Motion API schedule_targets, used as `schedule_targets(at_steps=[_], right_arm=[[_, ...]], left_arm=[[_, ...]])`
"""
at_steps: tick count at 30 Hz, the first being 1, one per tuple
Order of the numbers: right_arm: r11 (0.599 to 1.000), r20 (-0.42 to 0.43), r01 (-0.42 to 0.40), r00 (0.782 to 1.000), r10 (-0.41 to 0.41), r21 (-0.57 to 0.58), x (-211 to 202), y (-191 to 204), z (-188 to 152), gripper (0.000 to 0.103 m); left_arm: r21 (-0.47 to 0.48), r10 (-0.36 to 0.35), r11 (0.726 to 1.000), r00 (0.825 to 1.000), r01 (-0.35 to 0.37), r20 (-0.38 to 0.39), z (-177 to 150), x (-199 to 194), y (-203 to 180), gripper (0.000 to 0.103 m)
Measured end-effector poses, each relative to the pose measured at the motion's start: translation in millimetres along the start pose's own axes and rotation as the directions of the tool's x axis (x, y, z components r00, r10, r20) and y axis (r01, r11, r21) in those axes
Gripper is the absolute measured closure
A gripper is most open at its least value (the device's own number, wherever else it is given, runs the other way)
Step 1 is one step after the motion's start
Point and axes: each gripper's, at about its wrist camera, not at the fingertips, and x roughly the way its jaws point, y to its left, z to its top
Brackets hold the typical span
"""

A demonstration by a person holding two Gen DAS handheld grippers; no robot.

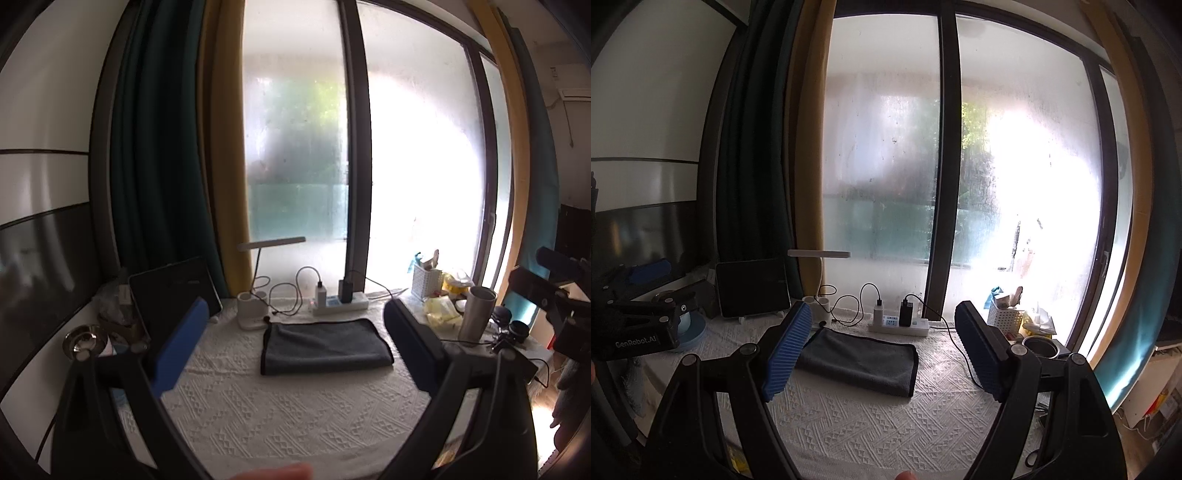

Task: Fold towel

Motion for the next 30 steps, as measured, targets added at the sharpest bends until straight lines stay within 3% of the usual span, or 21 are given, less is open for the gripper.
schedule_targets(at_steps=[30], right_arm=[[1.0,-0.004,0.004,1.0,-0.004,0.006,-1.9,0.5,-1.1,0.021]], left_arm=[[-0.011,-0.003,1.0,1.0,0.003,-0.012,-0.1,3.4,1.9,0.006]])
